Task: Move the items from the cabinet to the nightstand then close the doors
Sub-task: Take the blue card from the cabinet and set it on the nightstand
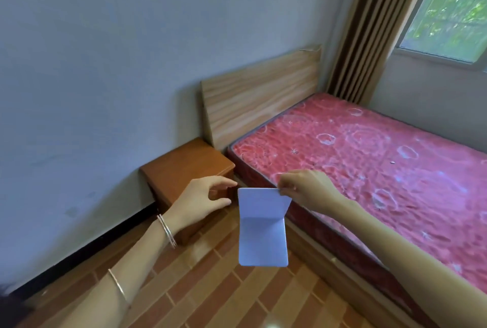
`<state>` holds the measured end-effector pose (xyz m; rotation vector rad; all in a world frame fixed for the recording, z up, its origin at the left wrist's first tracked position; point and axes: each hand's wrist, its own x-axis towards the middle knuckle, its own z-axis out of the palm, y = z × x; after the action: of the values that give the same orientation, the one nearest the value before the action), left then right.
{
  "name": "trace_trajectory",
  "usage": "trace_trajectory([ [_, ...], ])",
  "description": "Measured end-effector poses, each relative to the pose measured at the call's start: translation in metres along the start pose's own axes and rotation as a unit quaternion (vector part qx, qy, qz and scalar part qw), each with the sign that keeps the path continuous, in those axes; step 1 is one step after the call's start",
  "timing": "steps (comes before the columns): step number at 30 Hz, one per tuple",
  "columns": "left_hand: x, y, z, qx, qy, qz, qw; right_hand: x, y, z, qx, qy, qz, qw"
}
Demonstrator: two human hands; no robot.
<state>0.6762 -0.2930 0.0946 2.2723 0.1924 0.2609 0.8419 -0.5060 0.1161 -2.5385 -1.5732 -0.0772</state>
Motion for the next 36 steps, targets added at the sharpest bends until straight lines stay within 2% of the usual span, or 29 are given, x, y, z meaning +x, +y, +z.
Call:
trace_trajectory([
  [4,0.022,-0.043,-0.009,0.112,0.005,-0.034,0.993,0.052,0.030,0.015,-0.025,-0.029,0.012,0.999],
  [8,0.049,-0.082,-0.007,0.137,0.002,-0.052,0.989,0.110,0.048,0.030,0.008,-0.067,0.029,0.997],
  [13,0.097,-0.142,-0.026,0.142,0.005,-0.066,0.988,0.194,0.057,0.051,0.039,-0.089,0.023,0.995],
  [18,0.147,-0.198,-0.066,0.171,0.029,-0.082,0.981,0.295,0.055,0.063,0.025,-0.106,0.010,0.994],
  [22,0.180,-0.244,-0.091,0.188,0.013,-0.093,0.978,0.370,0.051,0.083,0.013,-0.106,-0.006,0.994],
  [29,0.219,-0.309,-0.104,0.166,0.015,-0.143,0.976,0.467,0.056,0.137,0.022,-0.138,-0.038,0.989],
  [36,0.278,-0.362,-0.129,0.136,0.029,-0.212,0.967,0.577,0.080,0.194,0.033,-0.220,-0.076,0.972],
])
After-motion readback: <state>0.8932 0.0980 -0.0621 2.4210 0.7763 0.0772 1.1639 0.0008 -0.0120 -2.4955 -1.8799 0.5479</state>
